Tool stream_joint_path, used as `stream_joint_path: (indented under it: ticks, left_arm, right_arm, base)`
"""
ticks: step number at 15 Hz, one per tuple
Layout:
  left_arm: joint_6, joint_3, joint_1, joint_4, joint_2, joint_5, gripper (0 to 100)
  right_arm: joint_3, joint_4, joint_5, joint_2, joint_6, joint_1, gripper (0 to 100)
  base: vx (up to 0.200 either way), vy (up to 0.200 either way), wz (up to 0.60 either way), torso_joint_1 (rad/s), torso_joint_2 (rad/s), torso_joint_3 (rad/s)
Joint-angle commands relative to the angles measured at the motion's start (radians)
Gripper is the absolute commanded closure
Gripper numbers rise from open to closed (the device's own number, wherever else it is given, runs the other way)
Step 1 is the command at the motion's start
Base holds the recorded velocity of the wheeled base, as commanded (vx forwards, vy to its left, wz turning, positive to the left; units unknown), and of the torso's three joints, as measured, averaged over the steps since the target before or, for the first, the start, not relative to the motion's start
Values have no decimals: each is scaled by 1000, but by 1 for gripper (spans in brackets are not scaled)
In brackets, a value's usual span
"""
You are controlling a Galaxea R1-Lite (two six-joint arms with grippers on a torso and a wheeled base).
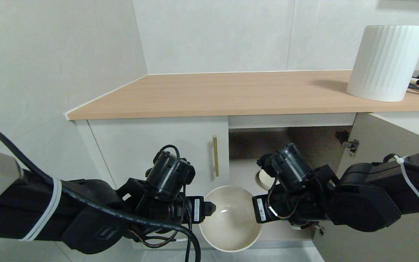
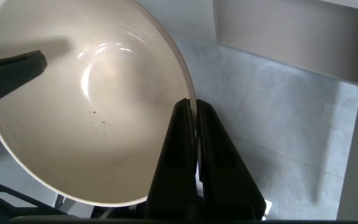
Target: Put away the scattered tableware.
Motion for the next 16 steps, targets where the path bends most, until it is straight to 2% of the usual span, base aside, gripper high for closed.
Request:
stream_joint_path:
  ticks: [1, 4, 9, 10, 13, 16]
  left_arm:
    - [-2, 0, 1, -1, -2, -1, 0]
    - [-7, -2, 3, -4, -17, -1, 0]
    - [-7, -2, 3, -3, -19, -1, 0]
    - [-7, -2, 3, -3, -19, -1, 0]
    - [-7, 0, 4, -3, -19, -1, 0]
    - [-7, 0, 4, -3, -17, -1, 0]
  right_arm:
    - [-2, -2, 1, 12, 1, -1, 100]
    - [-1, -2, -10, 47, 1, -50, 100]
    - [16, -5, -19, 95, 4, -234, 100]
    - [16, -16, -19, 104, 4, -248, 100]
    - [-2, -198, -68, 201, 60, -322, 100]
    - [-62, -244, -127, 270, 110, -383, 100]
  base:
    - [0, 0, 0, 0, 0, 0]
    - [0, 0, 0, 0, 0, 0]
    - [0, 0, 0, 0, 0, 0]
    - [0, 0, 0, 0, 0, 0]
    - [0, 0, 0, 0, 0, 0]
    - [0, 0, 0, 0, 0, 0]
